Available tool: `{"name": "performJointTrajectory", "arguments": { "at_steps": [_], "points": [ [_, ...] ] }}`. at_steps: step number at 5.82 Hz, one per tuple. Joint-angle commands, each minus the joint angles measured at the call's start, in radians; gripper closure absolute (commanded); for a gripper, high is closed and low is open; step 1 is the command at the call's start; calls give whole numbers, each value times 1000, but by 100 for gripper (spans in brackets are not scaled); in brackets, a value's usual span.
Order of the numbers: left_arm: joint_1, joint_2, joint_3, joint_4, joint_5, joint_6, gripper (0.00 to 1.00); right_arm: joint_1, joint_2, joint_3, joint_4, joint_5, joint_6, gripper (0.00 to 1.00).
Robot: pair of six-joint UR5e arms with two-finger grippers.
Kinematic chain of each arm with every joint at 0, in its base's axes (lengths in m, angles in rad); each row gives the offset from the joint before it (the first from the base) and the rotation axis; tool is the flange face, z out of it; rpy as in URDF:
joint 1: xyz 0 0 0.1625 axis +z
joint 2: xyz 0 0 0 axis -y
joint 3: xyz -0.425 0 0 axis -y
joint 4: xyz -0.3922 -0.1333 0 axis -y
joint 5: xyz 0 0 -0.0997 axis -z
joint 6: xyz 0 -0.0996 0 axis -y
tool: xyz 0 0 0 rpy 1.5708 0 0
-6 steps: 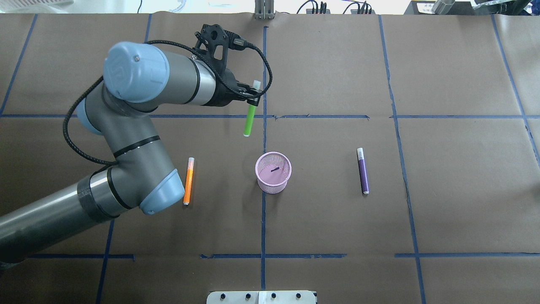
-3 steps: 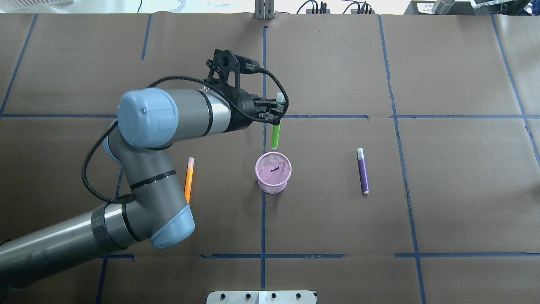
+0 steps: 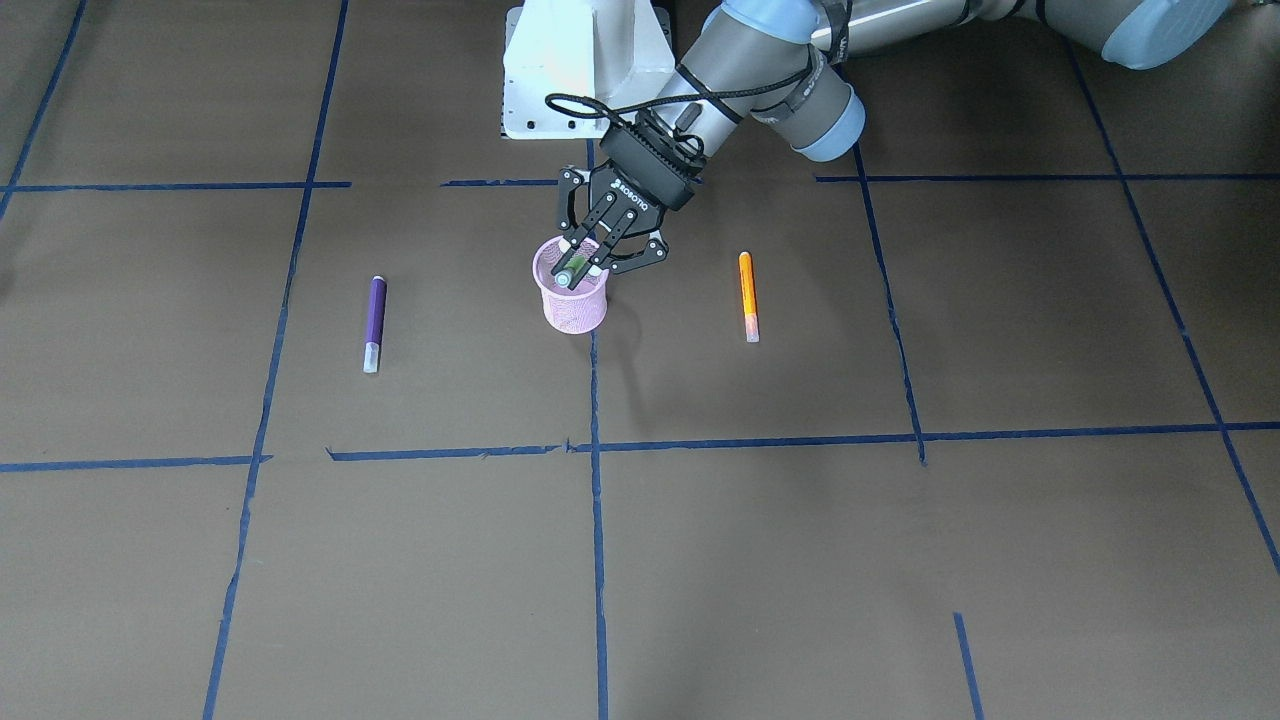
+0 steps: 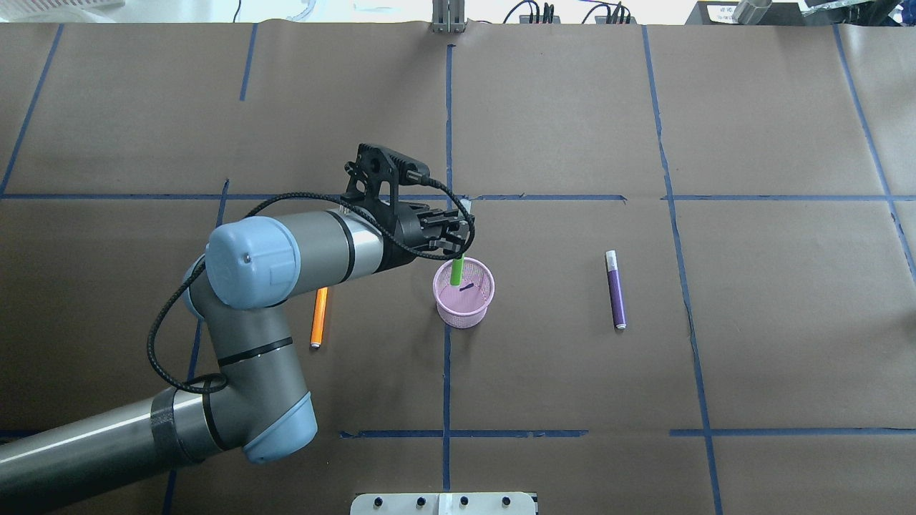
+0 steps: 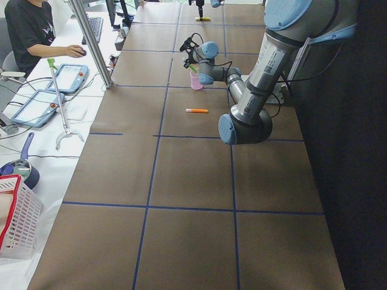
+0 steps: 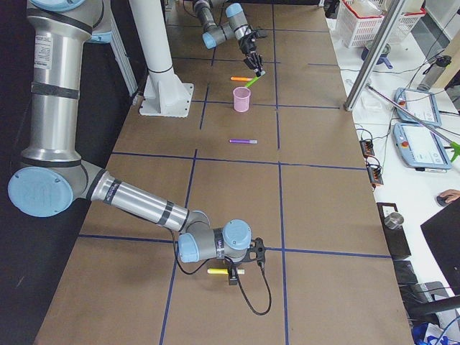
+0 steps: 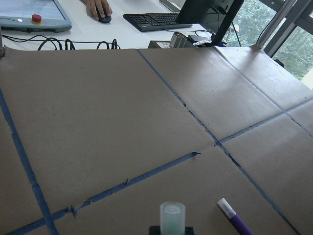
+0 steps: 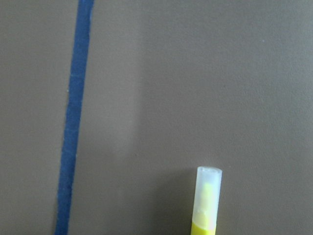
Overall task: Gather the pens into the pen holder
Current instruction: 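Lower the green highlighter into the cup and open the left gripper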
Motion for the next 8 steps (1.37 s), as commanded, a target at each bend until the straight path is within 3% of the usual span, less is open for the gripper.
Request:
{"name": "performJointTrajectory", "arguments": {
  "at_steps": [1, 2, 3, 4, 7, 8],
  "points": [
    [69, 8, 88, -118, 86, 1, 100, 0, 0, 0, 0, 1, 0, 0],
    [69, 6, 88, -121, 86, 1, 100, 0, 0, 0, 0, 1, 0, 0],
    [69, 6, 87, -122, 86, 5, 92, 0, 0, 0, 0, 3, 0, 0],
    [69, 0, 81, -121, 89, -1, 1, 0, 0, -2, 0, 3, 0, 0],
    [52, -1, 14, -54, 88, -5, 0, 0, 0, 0, 0, 4, 0, 0],
    [-1, -6, -86, 164, 70, -5, 0, 0, 0, 0, 2, 4, 0, 0]
  ]
}}
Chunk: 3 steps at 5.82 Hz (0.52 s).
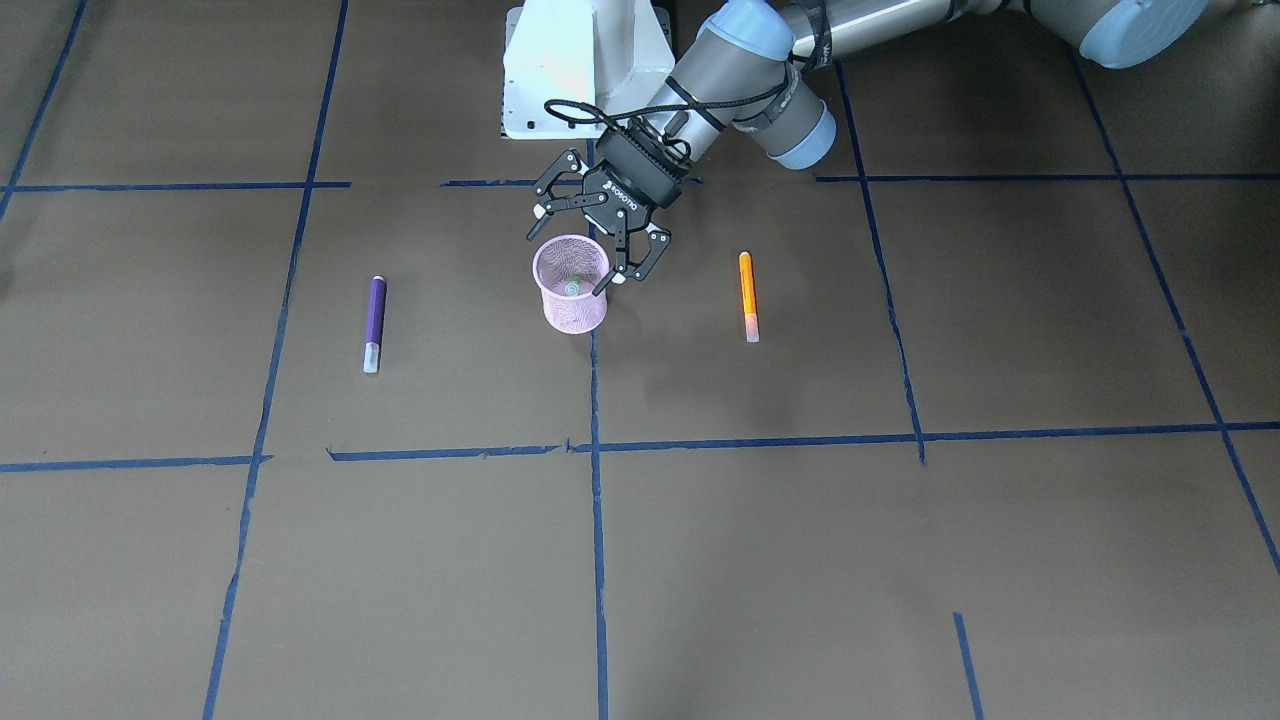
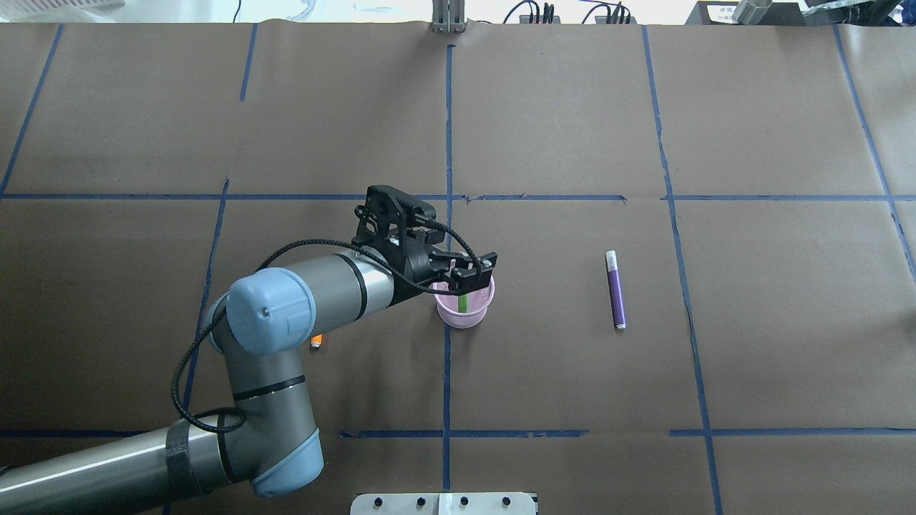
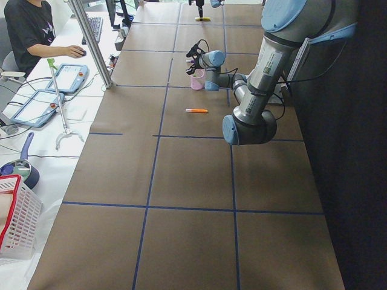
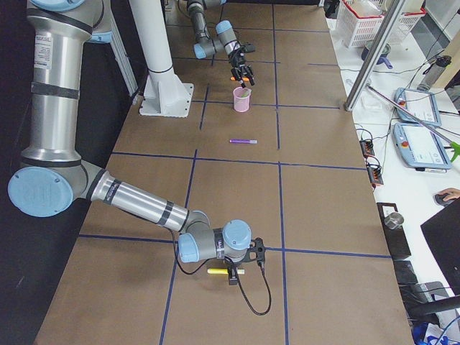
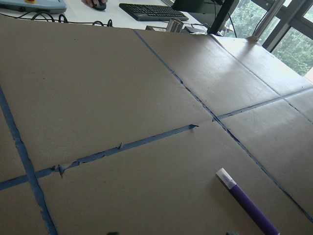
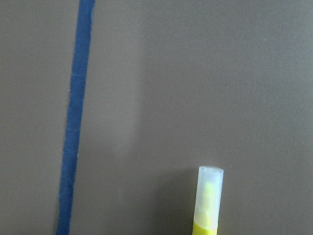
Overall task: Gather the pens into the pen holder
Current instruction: 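Raise the left gripper away from the cup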
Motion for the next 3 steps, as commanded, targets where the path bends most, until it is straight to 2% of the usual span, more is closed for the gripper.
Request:
{"name": "performJointTrajectory", "arguments": {
  "at_steps": [1, 2, 3],
  "points": [
    [-104, -3, -117, 289, -135, -2, 0, 0, -1, -1, 1, -1, 2, 0],
    [-188, -4, -121, 407, -288, -2, 0, 0, -1, 0, 1, -1, 17, 5],
    [-267, -3, -124, 495, -434, 0, 0, 0, -1, -1, 1, -1, 20, 19]
  ]
}}
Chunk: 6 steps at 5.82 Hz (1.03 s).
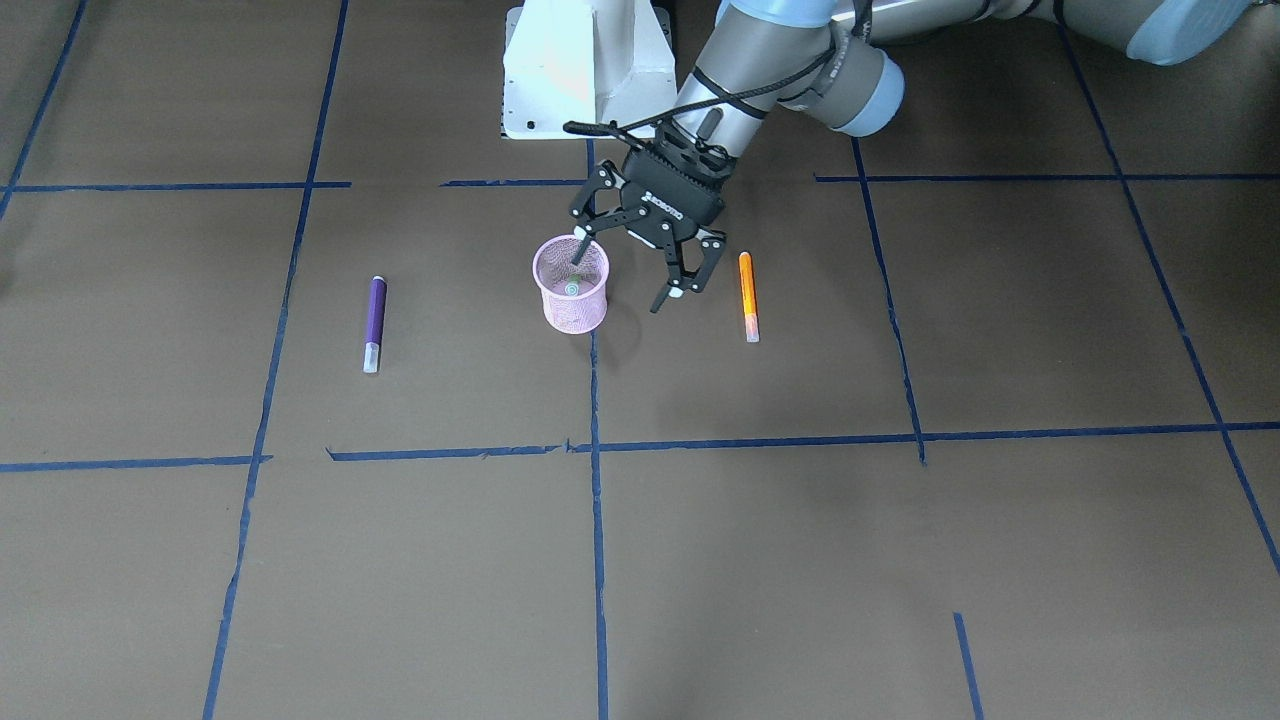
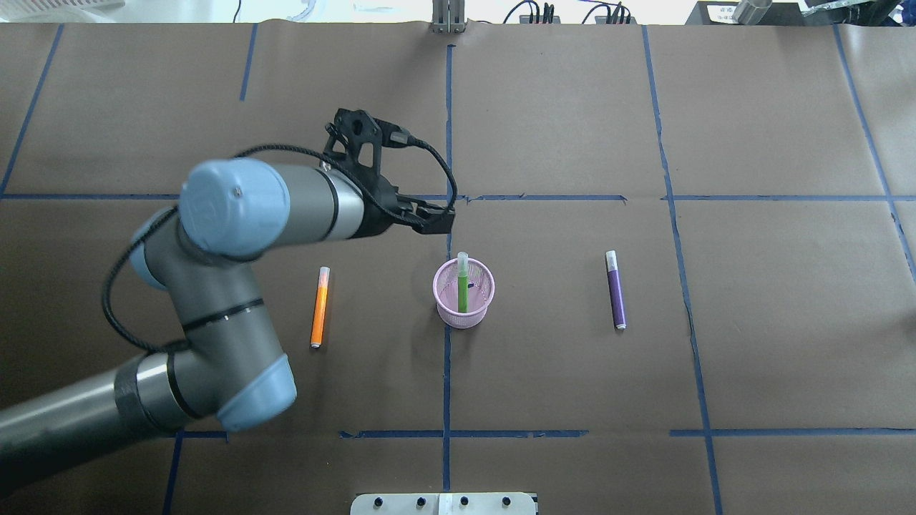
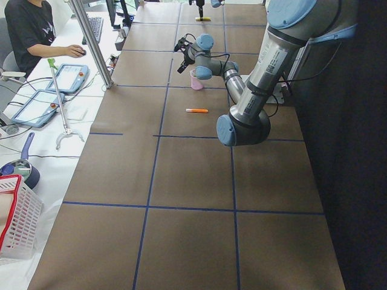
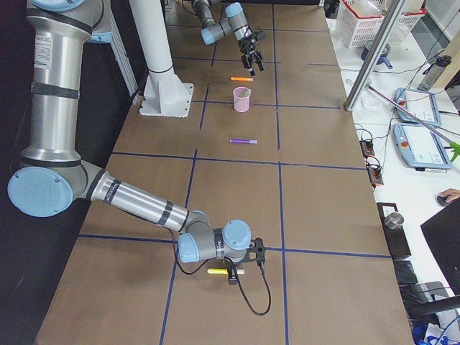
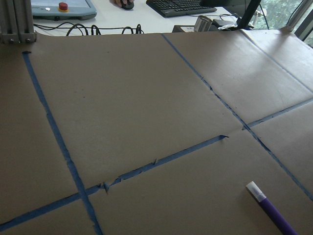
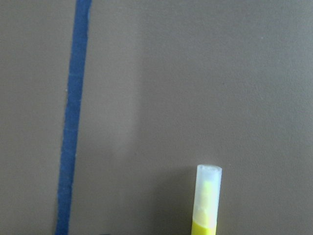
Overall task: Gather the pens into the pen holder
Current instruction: 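Raise the left gripper away from the cup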
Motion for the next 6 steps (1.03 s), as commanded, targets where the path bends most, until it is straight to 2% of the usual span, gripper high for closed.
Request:
{"name": "performJointTrajectory", "arguments": {
  "at_steps": [1, 4, 5, 6],
  "points": [
    [-131, 1, -7, 162, -221, 1, 0, 0, 0, -5, 0, 0, 7, 30],
    [-266, 8, -5, 282, -436, 15, 0, 0, 0, -9, 0, 1, 6, 67],
    [-272, 11, 1, 284, -440, 15, 0, 0, 0, -1, -1, 3, 6, 76],
    [-272, 19, 6, 286, -444, 15, 0, 0, 1, 1, -1, 4, 6, 90]
  ]
}}
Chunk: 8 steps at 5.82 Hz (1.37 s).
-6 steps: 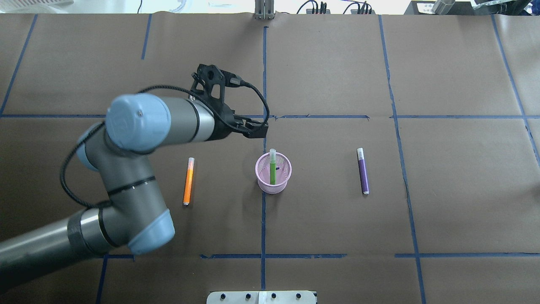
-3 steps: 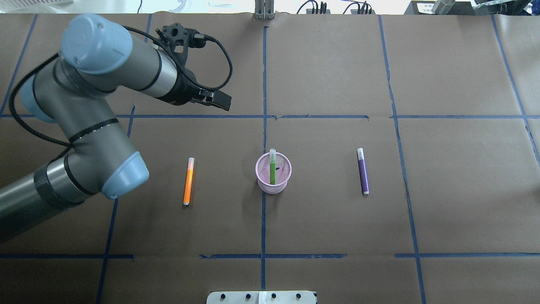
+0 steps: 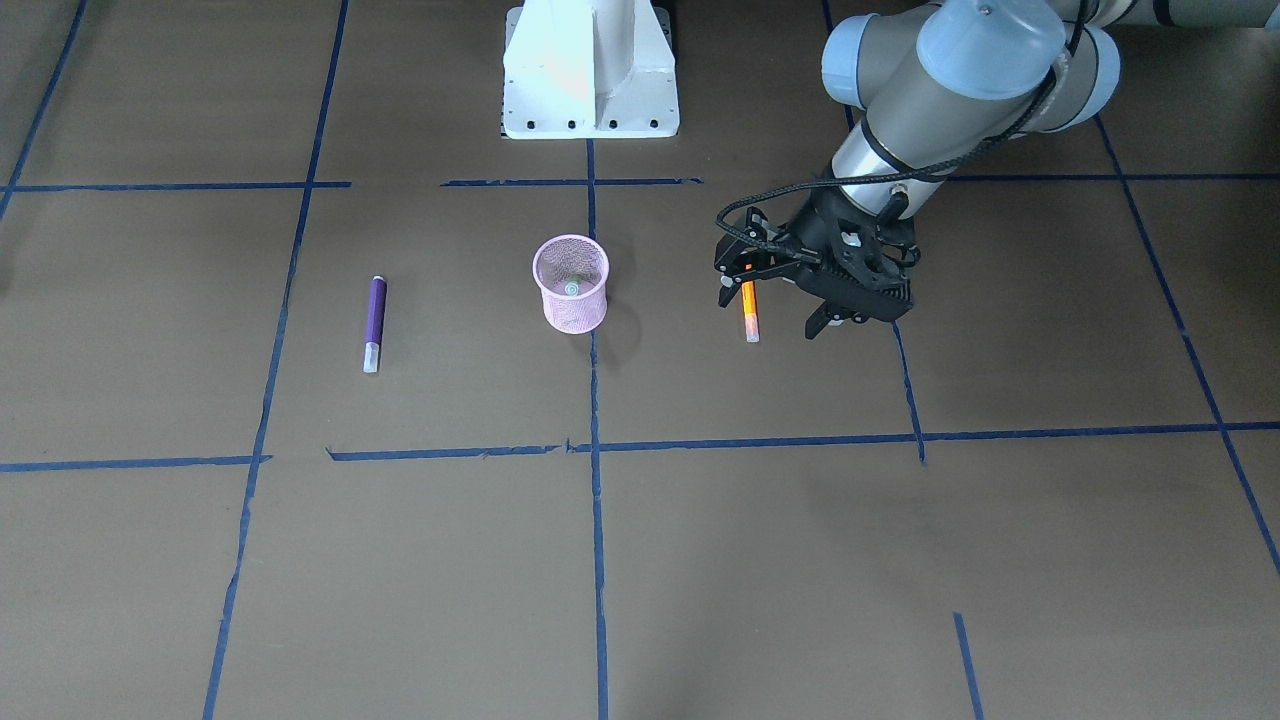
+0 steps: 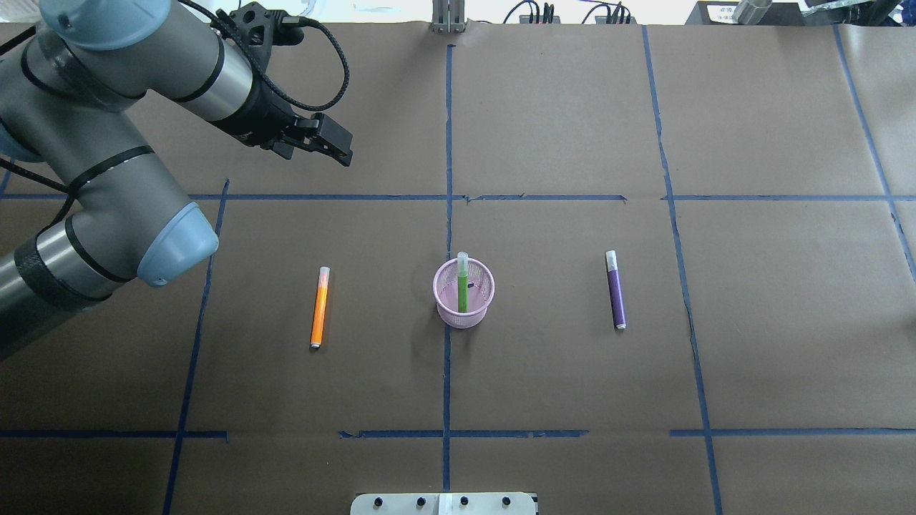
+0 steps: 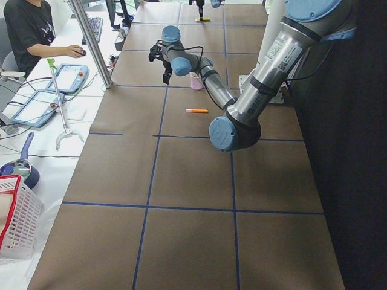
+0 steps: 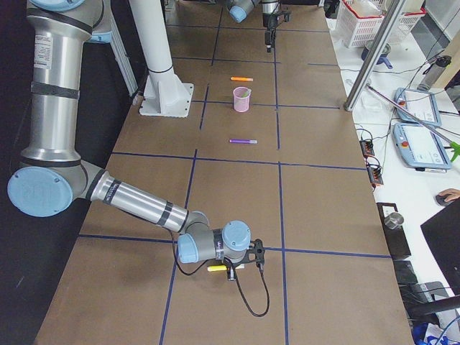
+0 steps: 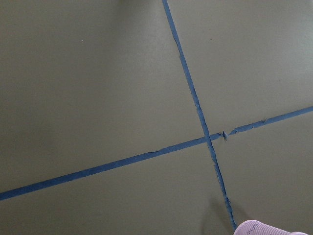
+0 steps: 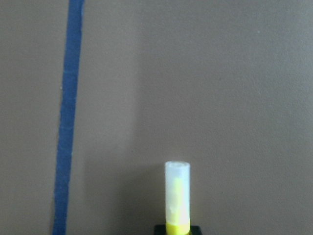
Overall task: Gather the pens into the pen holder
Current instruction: 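Raise the left gripper away from the cup, then lower the left gripper onto the orange highlighter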
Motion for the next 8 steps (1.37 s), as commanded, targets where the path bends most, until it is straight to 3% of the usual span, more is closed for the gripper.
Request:
{"name": "performJointTrajectory", "arguments": {
  "at_steps": [1, 3, 4, 6, 8],
  "points": [
    [-4, 11, 8, 7, -9, 0, 0, 0, 1, 5, 0, 2, 0, 92],
    [11, 60, 29, 35, -16, 2, 0, 0, 3, 52, 1, -2, 1, 96],
    [37, 51, 38, 148, -44, 2, 0, 2, 3, 118, 3, -3, 35, 96],
    [131, 66, 38, 192, -33, -3, 0, 3, -2, 257, 4, -8, 134, 97],
    [191, 64, 70, 200, 35, -3, 0, 2, 3, 362, 3, -6, 185, 97]
  ]
}}
